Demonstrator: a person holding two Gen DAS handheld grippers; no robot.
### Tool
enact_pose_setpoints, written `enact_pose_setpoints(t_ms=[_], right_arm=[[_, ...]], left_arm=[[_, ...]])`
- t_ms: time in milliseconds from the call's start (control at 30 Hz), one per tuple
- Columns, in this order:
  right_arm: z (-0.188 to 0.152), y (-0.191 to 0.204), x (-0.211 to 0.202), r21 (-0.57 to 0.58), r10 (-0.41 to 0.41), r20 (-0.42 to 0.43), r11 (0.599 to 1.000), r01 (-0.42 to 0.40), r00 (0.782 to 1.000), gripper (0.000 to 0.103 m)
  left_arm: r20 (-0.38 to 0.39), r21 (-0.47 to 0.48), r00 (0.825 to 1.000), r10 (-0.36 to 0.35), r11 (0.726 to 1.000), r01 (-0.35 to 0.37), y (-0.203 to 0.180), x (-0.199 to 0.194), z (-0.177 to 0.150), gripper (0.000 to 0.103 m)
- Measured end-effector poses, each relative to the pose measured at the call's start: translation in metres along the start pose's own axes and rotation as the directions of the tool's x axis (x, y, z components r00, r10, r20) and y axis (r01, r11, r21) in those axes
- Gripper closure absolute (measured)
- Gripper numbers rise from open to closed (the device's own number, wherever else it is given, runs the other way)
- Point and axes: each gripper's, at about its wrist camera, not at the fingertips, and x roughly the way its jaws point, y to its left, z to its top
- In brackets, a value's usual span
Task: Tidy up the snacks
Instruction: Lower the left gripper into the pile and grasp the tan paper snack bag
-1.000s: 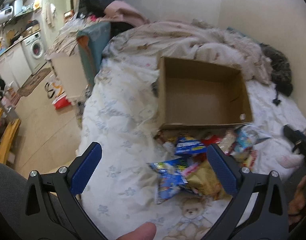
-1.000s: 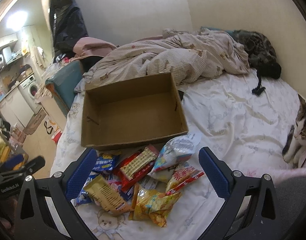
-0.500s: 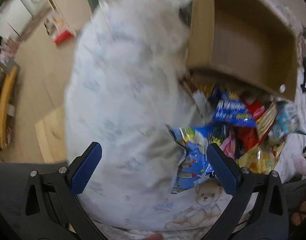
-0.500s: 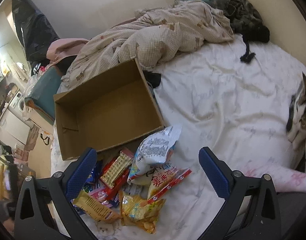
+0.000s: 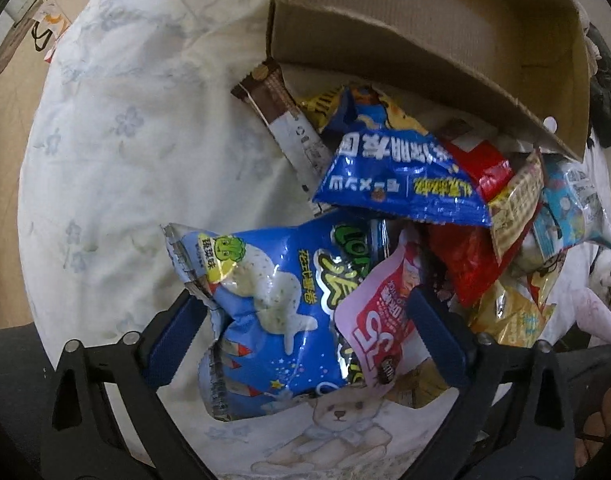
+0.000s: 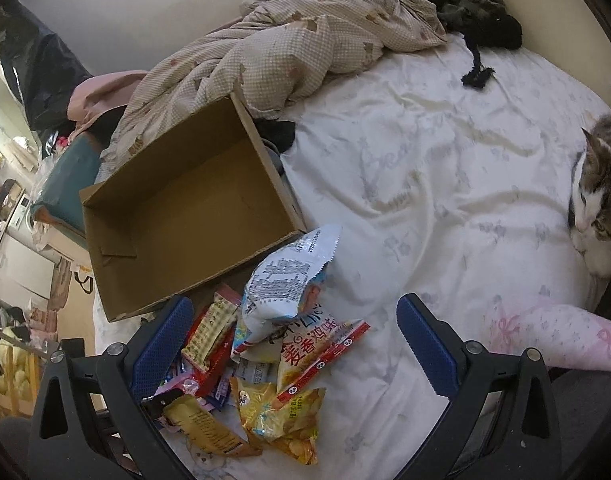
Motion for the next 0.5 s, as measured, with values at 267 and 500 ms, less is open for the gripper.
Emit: enact_pose_setpoints(t_ms=[267, 500], right_arm=[[-0.002, 0.008, -0.001, -0.043, -0.013, 0.008, 0.999, 0.014, 1.0, 0.0], [-0.004, 0.01, 0.0, -0.05, -0.006, -0.008, 0.999, 0.006, 1.0, 0.0]], left_arm=[[0.021, -0.043, 0.997, -0.074, 0.996, 0.075, 0.012, -0.028, -0.003, 0.071], [0.043, -0.063, 0.999, -0.013, 0.998, 0.016, 0.034, -0.045, -0.009, 0.074]])
